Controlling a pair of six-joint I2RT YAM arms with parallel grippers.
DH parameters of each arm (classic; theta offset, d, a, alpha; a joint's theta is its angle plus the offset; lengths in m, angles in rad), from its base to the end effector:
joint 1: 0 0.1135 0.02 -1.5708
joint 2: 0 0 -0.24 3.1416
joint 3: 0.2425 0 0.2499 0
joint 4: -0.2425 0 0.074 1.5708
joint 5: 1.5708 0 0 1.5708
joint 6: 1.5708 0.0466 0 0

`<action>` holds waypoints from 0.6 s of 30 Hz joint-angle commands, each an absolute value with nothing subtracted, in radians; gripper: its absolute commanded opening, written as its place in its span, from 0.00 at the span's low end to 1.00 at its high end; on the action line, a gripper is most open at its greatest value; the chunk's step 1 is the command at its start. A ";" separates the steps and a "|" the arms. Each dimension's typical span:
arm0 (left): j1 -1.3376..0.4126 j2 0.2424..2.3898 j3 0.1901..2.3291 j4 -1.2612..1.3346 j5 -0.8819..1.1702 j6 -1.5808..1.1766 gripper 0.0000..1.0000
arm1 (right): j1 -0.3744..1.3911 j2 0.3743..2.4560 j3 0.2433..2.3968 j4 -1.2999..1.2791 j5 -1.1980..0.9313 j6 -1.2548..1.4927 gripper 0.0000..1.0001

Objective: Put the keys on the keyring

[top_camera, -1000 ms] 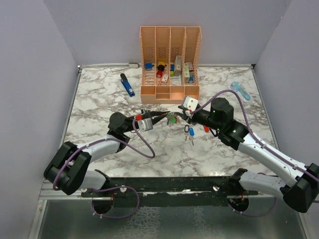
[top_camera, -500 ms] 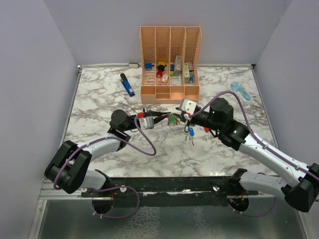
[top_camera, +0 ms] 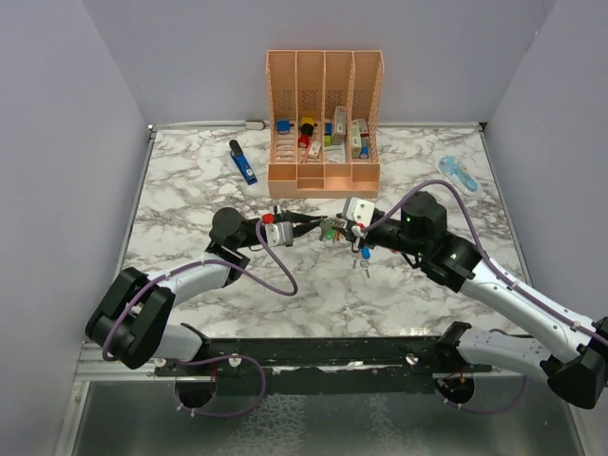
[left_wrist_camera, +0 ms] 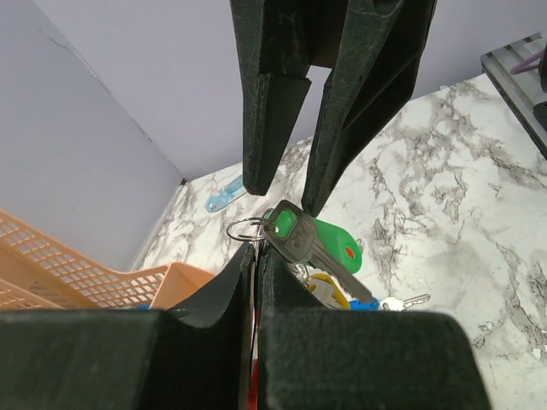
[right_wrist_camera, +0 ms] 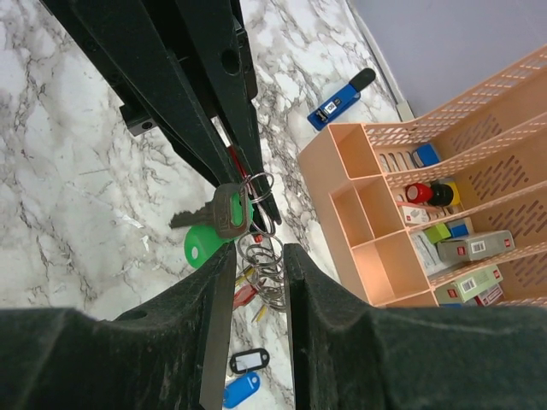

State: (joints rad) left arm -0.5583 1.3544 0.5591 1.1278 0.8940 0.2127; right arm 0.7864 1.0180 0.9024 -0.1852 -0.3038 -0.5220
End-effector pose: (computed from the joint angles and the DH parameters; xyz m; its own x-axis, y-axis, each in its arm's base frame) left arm 0.2171 -0.1784 0.2504 0.4726 -0.1393 -0.8702 0.8768 0.1742 0.4483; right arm 0.1703 0.1904 0.3143 0.2560 -0.4170 -0.8721 -0.8648 0.3044 -0.3994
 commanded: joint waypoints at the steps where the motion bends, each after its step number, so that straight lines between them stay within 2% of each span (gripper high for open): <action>1: -0.554 1.339 0.584 1.157 0.945 0.179 0.00 | 0.793 1.006 0.933 -0.196 -0.296 -0.538 0.30; 15: -0.555 1.334 0.594 1.132 0.995 0.160 0.00 | 0.800 1.042 0.954 -0.195 -0.299 -0.578 0.28; 18: -0.554 1.342 0.613 1.106 1.023 0.160 0.00 | 0.806 1.042 0.956 -0.197 -0.305 -0.580 0.24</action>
